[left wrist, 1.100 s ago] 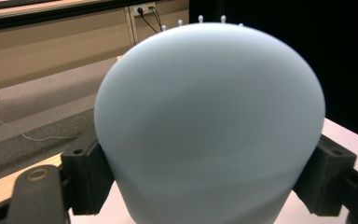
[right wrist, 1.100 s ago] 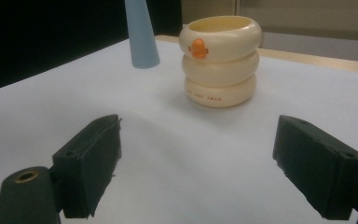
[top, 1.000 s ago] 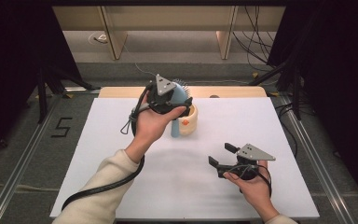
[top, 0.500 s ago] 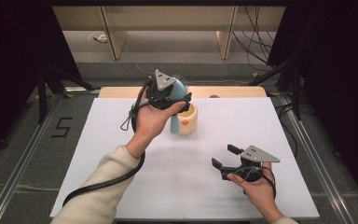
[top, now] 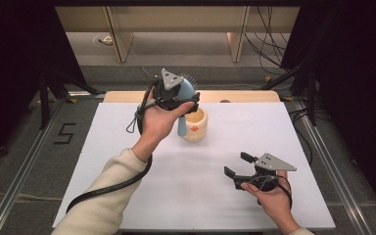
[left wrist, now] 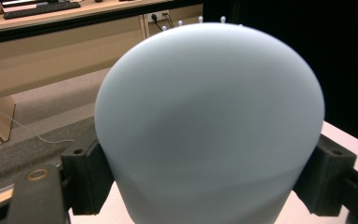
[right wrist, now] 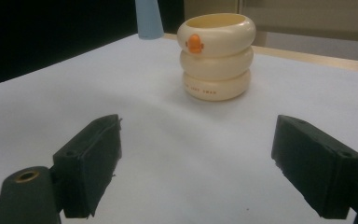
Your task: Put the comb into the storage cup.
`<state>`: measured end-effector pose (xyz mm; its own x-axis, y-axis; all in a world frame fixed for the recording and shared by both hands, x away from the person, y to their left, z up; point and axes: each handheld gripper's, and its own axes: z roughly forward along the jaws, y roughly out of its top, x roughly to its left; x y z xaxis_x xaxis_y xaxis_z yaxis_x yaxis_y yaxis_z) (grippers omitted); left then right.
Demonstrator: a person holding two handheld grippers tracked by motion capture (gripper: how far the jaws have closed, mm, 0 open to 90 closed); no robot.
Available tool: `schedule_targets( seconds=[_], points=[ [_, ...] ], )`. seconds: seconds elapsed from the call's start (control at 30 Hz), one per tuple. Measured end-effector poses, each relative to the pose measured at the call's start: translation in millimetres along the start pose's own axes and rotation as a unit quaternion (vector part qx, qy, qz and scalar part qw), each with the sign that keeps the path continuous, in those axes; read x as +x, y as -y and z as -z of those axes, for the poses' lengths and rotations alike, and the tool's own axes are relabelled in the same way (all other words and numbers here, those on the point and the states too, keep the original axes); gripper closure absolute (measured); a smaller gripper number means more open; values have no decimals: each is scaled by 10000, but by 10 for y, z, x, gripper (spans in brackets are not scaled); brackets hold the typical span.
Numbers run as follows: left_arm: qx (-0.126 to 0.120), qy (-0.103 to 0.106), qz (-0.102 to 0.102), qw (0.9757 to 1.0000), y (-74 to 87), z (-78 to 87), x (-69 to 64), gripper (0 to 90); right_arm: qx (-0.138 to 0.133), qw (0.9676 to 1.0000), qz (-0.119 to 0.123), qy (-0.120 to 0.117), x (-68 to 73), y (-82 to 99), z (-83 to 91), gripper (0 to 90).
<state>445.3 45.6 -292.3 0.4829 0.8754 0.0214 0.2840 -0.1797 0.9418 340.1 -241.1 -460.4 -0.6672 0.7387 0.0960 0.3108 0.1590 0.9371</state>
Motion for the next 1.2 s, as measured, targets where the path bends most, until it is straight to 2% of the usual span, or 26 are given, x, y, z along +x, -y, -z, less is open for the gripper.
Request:
schedule_targets(
  seconds=[0.07,0.1,0.23,0.27,0.33,0.67,1.2],
  points=[
    [-19,-2,7,10000,-15,-2,8,191,6,10000,7,2,-7,1,10,168],
    [-61,-11,-52,10000,-26,-7,17,190,2,10000,2,7,-12,2,13,169],
    [-34,-16,-3,10000,-56,-13,20,191,-7,10000,-28,-8,-30,5,36,170],
    [-77,-33,-62,9999,-68,-19,31,190,-19,10000,-25,-1,-34,4,42,171],
    [-51,-25,8,10000,-82,-23,27,190,-22,10000,-22,19,-43,4,59,171],
    [-65,-28,-13,10000,-137,-75,19,190,-41,10000,-63,62,-78,17,123,171],
    [-160,-70,70,9998,-244,-123,1,191,-58,9998,-112,122,-105,39,173,171]
  ],
)
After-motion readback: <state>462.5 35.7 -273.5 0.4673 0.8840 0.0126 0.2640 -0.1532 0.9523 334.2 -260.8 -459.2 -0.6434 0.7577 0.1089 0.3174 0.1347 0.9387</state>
